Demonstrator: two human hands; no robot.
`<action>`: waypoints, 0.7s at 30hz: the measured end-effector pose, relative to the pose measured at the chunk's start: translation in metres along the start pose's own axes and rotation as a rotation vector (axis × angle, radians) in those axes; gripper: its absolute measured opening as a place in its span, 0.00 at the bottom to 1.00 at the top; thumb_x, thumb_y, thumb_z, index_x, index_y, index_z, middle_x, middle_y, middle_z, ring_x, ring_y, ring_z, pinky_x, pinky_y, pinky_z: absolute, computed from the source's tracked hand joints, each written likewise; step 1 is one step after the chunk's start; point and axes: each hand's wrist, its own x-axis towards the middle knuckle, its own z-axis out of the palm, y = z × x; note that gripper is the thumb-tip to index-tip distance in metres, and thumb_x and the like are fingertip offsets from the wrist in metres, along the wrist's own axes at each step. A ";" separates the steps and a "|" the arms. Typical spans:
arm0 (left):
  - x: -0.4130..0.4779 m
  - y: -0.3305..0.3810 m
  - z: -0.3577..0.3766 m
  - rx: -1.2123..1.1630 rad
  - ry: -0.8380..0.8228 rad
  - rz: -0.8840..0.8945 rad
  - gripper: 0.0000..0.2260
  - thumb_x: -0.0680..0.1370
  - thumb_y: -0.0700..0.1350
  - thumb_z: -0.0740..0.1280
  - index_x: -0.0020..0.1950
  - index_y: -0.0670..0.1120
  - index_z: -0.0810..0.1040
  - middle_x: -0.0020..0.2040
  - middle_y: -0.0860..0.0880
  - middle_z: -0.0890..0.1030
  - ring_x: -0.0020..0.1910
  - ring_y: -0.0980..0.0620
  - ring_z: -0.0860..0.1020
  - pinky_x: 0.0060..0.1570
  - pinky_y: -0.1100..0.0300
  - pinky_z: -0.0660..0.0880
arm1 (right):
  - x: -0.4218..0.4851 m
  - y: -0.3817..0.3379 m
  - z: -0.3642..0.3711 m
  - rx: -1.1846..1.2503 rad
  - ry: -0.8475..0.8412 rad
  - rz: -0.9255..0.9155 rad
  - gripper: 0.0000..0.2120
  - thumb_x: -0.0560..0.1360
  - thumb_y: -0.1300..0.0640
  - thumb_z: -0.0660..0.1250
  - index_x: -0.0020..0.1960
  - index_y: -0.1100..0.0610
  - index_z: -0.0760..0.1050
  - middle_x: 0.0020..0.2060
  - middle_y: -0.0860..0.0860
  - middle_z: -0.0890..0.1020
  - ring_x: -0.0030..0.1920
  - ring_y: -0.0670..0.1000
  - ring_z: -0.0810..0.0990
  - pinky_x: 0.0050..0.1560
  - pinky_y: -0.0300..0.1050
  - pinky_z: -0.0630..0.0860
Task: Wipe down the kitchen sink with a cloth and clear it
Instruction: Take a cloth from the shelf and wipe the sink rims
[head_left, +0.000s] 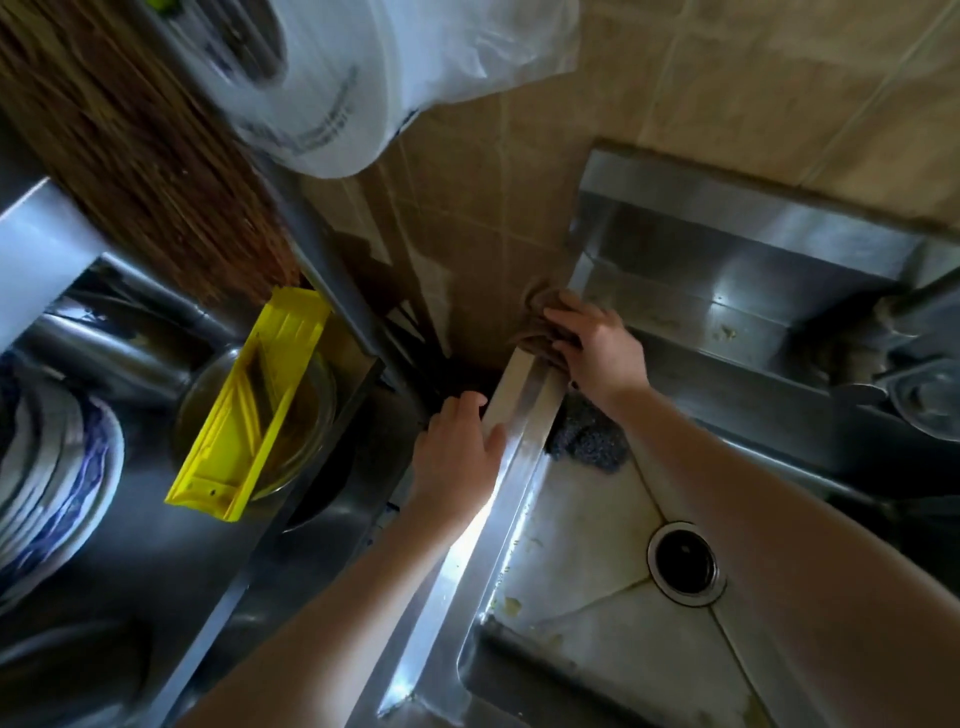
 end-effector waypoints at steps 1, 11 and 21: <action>0.005 -0.001 0.000 0.006 -0.010 0.010 0.15 0.77 0.52 0.61 0.62 0.48 0.70 0.56 0.48 0.75 0.53 0.46 0.75 0.49 0.51 0.73 | 0.010 0.003 -0.002 -0.001 0.000 0.036 0.24 0.72 0.62 0.69 0.65 0.46 0.74 0.68 0.47 0.73 0.62 0.57 0.72 0.55 0.51 0.76; 0.041 0.007 -0.001 0.017 -0.088 0.144 0.19 0.77 0.50 0.62 0.67 0.49 0.68 0.57 0.47 0.74 0.56 0.45 0.75 0.53 0.47 0.73 | 0.047 0.010 -0.004 -0.021 0.098 0.258 0.21 0.75 0.61 0.64 0.67 0.48 0.72 0.68 0.49 0.73 0.64 0.58 0.70 0.55 0.54 0.75; 0.077 0.026 0.004 0.072 -0.144 0.421 0.23 0.76 0.46 0.64 0.71 0.48 0.66 0.72 0.47 0.65 0.68 0.45 0.65 0.64 0.50 0.65 | 0.022 0.033 -0.028 -0.277 0.130 0.299 0.22 0.73 0.63 0.63 0.65 0.50 0.74 0.65 0.50 0.75 0.60 0.61 0.72 0.56 0.54 0.67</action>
